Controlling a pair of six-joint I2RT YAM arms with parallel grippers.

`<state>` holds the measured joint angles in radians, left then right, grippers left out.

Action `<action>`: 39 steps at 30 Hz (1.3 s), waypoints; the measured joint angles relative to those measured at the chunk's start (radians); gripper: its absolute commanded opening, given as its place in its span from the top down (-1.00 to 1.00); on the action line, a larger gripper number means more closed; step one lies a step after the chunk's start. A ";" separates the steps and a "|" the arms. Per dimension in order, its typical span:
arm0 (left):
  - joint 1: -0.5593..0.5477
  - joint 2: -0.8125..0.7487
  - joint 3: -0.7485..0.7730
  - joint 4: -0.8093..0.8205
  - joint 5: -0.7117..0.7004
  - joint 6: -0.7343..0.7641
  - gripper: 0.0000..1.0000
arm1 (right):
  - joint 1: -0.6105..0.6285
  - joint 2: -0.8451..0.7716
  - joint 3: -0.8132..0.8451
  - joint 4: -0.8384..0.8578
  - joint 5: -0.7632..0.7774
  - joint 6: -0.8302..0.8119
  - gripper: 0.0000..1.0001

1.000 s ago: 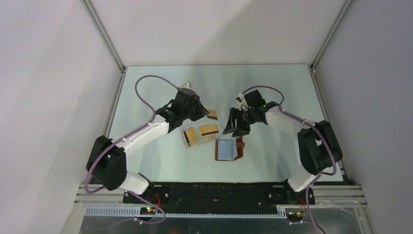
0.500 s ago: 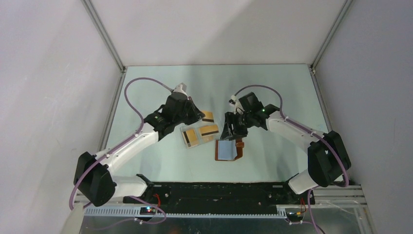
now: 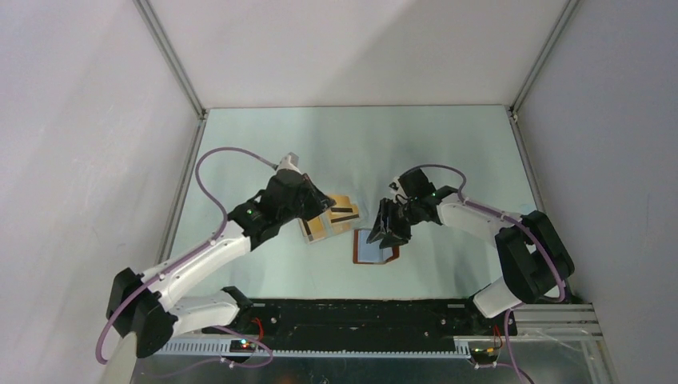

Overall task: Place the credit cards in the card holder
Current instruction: Insert the credit card into the card holder.

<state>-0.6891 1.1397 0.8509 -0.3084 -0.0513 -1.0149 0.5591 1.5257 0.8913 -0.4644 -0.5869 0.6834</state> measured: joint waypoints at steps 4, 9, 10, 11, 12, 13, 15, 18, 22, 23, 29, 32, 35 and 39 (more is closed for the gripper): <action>-0.025 -0.054 -0.051 0.045 -0.042 -0.077 1.00 | -0.026 -0.008 -0.053 0.075 -0.017 0.080 -0.35; -0.053 -0.109 -0.169 0.164 -0.087 -0.169 1.00 | -0.105 -0.118 -0.229 0.281 -0.075 0.222 -0.73; -0.061 -0.122 -0.199 0.195 -0.103 -0.187 1.00 | -0.127 -0.154 -0.279 0.342 -0.086 0.261 -0.77; -0.070 -0.132 -0.224 0.218 -0.117 -0.202 1.00 | -0.142 -0.179 -0.308 0.380 -0.090 0.291 -0.78; -0.078 -0.137 -0.237 0.233 -0.129 -0.212 1.00 | -0.156 -0.208 -0.344 0.441 -0.097 0.328 -0.79; -0.088 -0.142 -0.248 0.250 -0.143 -0.222 1.00 | -0.162 -0.225 -0.365 0.481 -0.101 0.355 -0.79; -0.110 -0.147 -0.259 0.283 -0.175 -0.240 1.00 | -0.166 -0.246 -0.396 0.576 -0.115 0.415 -0.73; -0.138 -0.150 -0.259 0.335 -0.214 -0.253 1.00 | -0.167 -0.233 -0.418 0.741 -0.142 0.505 -0.57; -0.163 -0.148 -0.261 0.407 -0.245 -0.268 1.00 | -0.163 -0.160 -0.431 0.955 -0.186 0.615 -0.44; -0.168 -0.145 -0.261 0.422 -0.251 -0.269 1.00 | -0.160 -0.141 -0.433 1.002 -0.193 0.639 -0.42; -0.194 -0.109 -0.261 0.490 -0.260 -0.270 1.00 | -0.136 -0.059 -0.439 1.292 -0.232 0.779 -0.34; -0.195 -0.107 -0.261 0.510 -0.260 -0.269 1.00 | -0.134 -0.048 -0.440 1.410 -0.242 0.826 -0.30; -0.195 -0.107 -0.261 0.526 -0.257 -0.268 1.00 | -0.134 -0.026 -0.440 1.516 -0.248 0.864 -0.21; -0.195 -0.086 -0.254 0.555 -0.229 -0.257 1.00 | -0.134 0.039 -0.436 1.640 -0.266 0.920 0.07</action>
<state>-0.8845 1.0538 0.5964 0.2466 -0.2798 -1.2716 0.4252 1.5642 0.4549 1.1759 -0.8528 1.6032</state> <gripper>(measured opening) 0.005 0.562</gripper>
